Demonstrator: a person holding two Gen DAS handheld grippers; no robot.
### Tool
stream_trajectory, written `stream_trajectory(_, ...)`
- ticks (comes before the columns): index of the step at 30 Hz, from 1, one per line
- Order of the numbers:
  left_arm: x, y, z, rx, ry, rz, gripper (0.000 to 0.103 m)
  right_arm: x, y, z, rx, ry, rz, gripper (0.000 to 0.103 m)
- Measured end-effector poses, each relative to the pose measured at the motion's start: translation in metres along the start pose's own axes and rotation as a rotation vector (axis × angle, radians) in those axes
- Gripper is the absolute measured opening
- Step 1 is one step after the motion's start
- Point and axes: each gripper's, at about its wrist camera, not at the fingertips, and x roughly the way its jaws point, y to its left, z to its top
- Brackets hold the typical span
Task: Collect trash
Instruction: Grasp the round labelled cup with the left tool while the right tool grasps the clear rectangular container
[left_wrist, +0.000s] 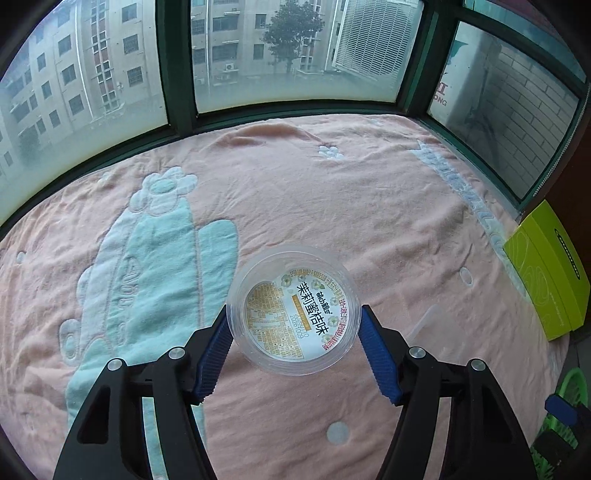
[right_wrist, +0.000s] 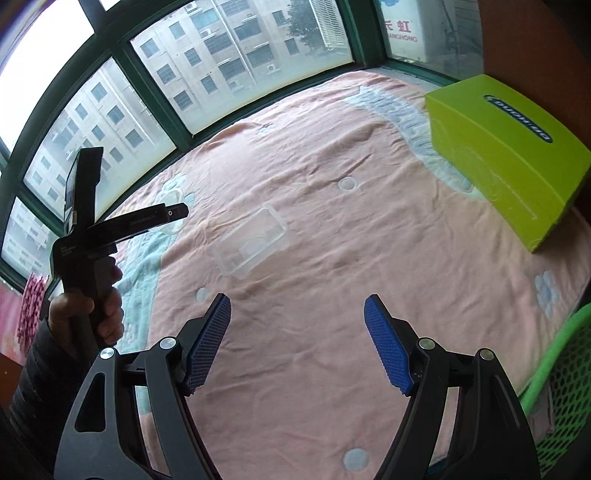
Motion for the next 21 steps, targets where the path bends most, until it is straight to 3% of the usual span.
stream_trajectory(10, -0.043, 0.048, -0.025, -0.037, -0.051, -0.007, 0.065, 0.068, 0.026, 0.029, 0.195, 0.148, 0.095, 0.074)
stream_trajectory(15, -0.051, 0.068, -0.037, -0.065, -0.057, -0.026, 0.065, 0.1, 0.027, 0.037, 0.304, 0.199, 0.091, 0.074)
stream_trajectory(21, -0.05, 0.08, -0.047, -0.083, -0.05, -0.041, 0.065, 0.123, 0.027, 0.048, 0.34, 0.212, 0.021, 0.073)
